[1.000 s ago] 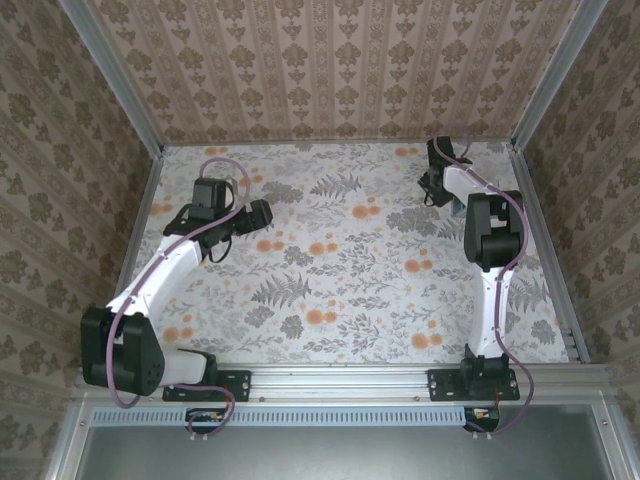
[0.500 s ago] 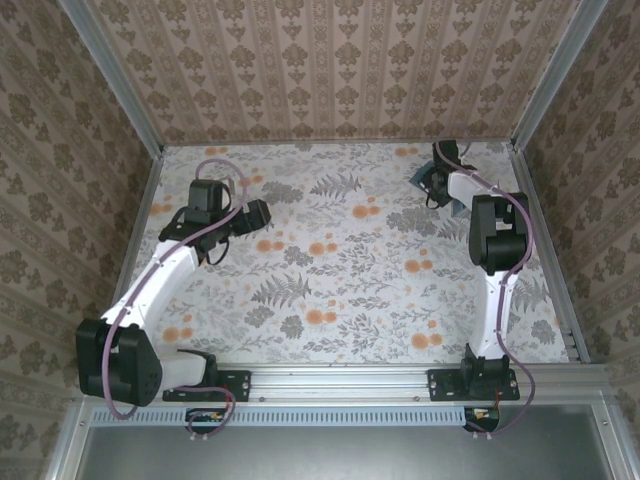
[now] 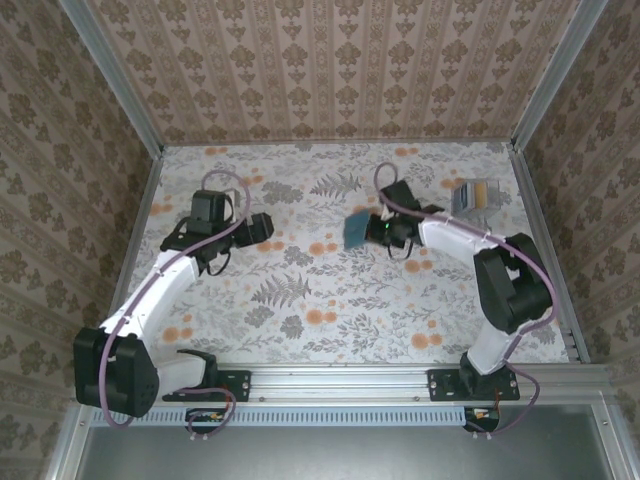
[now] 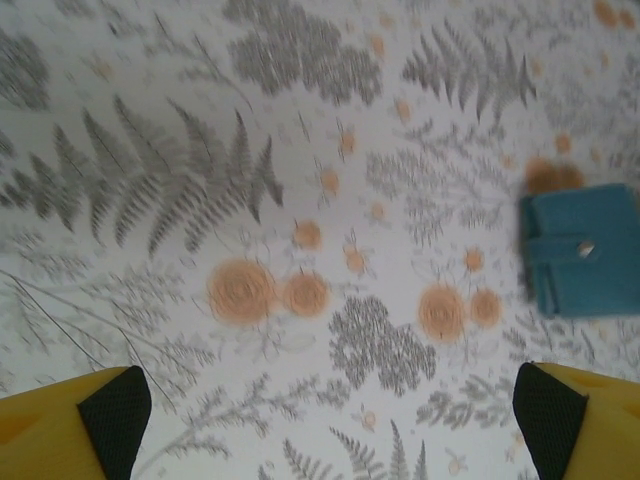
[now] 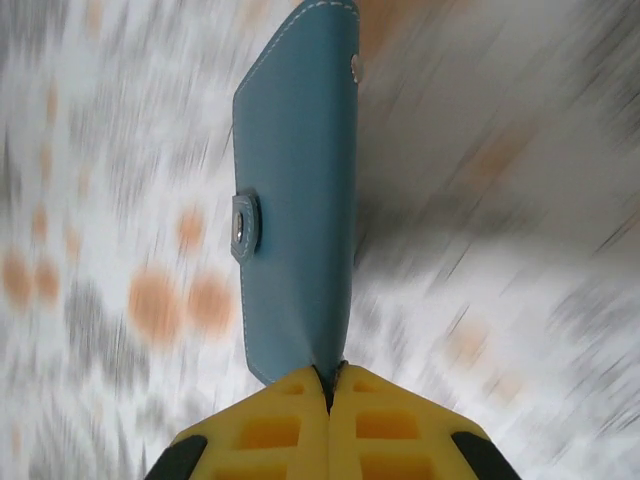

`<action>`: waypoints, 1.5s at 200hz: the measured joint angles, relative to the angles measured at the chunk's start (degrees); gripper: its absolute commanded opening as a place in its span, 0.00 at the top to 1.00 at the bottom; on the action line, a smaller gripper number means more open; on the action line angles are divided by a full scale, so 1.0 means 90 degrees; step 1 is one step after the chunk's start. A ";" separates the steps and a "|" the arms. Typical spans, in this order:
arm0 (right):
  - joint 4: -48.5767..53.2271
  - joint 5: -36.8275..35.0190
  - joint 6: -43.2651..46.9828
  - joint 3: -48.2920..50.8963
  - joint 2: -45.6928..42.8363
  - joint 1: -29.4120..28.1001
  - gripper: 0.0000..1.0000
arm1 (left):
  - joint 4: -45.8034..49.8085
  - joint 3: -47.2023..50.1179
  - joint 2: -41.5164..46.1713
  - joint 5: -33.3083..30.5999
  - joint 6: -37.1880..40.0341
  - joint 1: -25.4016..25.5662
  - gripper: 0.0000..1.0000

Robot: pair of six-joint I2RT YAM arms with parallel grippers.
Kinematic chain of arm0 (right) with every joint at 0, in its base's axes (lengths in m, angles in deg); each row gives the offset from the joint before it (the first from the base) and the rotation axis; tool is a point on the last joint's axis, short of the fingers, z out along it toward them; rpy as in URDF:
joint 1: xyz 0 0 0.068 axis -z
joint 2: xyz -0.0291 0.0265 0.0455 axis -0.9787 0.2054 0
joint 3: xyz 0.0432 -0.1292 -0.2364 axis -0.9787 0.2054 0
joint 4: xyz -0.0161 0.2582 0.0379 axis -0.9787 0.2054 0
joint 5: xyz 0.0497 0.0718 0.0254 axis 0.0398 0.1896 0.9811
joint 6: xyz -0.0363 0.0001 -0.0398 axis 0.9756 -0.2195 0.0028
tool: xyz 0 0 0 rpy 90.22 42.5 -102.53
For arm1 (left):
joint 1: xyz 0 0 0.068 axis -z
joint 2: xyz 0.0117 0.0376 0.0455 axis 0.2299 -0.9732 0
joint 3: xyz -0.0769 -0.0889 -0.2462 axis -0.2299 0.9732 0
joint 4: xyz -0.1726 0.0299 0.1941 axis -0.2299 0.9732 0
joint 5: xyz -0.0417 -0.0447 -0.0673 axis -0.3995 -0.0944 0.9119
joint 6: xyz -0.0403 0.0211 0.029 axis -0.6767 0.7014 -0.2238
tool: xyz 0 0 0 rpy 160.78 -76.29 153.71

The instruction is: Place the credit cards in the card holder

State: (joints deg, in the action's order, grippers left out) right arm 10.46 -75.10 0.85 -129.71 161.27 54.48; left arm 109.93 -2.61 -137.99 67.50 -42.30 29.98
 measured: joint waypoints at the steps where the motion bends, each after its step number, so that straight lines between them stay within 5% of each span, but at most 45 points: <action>1: 0.0002 0.0019 0.0012 0.0024 -0.0010 -0.0019 0.93 | -0.0002 0.0010 0.0000 0.0005 -0.0002 0.0007 0.03; 57: 0.0432 0.1826 0.1836 0.0403 -0.0126 -0.0976 0.72 | -0.0483 0.0289 0.0044 0.0775 0.0393 0.0311 0.04; 97: 0.0452 0.1173 0.2050 0.0525 -0.0129 -0.0789 0.55 | -0.0508 0.0299 -0.0119 0.1124 0.0636 0.0340 0.05; 158: 0.0182 -0.0675 0.1314 0.0211 -0.0442 0.0945 0.53 | -0.0440 0.0517 -0.0661 0.1178 0.0476 0.0595 0.04; 203: 0.0148 -0.1511 0.1409 -0.1644 0.0624 0.2305 0.54 | -0.0165 0.0083 -0.0658 0.1090 0.0311 0.0510 0.03; 300: 0.1899 -0.2059 0.2140 -0.4007 0.2305 0.3303 0.36 | -0.0073 0.0245 -0.0345 0.0678 0.0153 0.0420 0.03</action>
State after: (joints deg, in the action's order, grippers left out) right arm 27.55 -93.63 20.10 -165.78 182.01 84.21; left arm 109.28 -0.40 -141.09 73.60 -40.92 33.76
